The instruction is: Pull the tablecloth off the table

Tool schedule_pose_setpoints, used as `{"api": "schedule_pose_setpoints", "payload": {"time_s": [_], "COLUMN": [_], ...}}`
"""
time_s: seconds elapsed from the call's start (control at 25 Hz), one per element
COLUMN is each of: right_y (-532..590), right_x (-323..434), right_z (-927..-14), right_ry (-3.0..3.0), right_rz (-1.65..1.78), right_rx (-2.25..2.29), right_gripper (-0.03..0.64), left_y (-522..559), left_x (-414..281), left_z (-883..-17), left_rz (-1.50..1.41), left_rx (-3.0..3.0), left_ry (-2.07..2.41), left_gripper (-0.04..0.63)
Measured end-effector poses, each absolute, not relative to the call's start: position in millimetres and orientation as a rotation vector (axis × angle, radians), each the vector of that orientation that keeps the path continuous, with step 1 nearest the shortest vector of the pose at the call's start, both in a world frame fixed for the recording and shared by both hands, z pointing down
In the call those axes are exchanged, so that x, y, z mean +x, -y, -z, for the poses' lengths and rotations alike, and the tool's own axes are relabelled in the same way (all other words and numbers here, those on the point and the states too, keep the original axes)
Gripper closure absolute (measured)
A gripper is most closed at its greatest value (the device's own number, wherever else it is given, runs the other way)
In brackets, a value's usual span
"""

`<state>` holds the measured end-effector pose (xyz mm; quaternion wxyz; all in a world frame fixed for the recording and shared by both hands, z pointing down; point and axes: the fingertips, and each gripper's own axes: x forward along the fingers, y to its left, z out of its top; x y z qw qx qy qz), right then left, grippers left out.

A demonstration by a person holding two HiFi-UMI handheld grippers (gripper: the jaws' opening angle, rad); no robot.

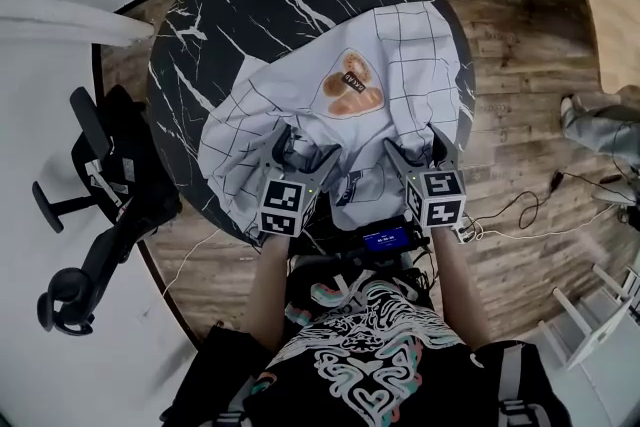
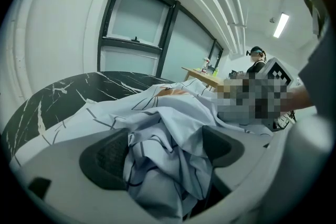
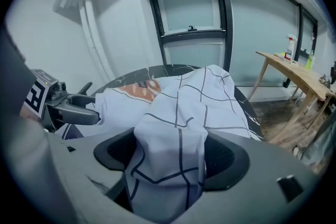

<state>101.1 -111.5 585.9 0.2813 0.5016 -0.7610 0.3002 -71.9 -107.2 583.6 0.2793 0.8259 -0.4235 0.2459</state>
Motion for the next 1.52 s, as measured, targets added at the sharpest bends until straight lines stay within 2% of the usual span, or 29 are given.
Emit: {"api": "schedule_pose_setpoints", "payload": {"time_s": [1.52], "right_y": [117.5], "right_x": [86.7], "right_z": [-618.8], "right_ry": [2.058], "right_rz": [-0.929], "right_rx": [1.300], "right_gripper": [0.278], "left_y": [116.6], "left_x": [-68.1], "left_z": [-617.8], "left_rz": [-0.647], "left_rx": [2.121], "left_ry": [1.086], "left_gripper": [0.155]}}
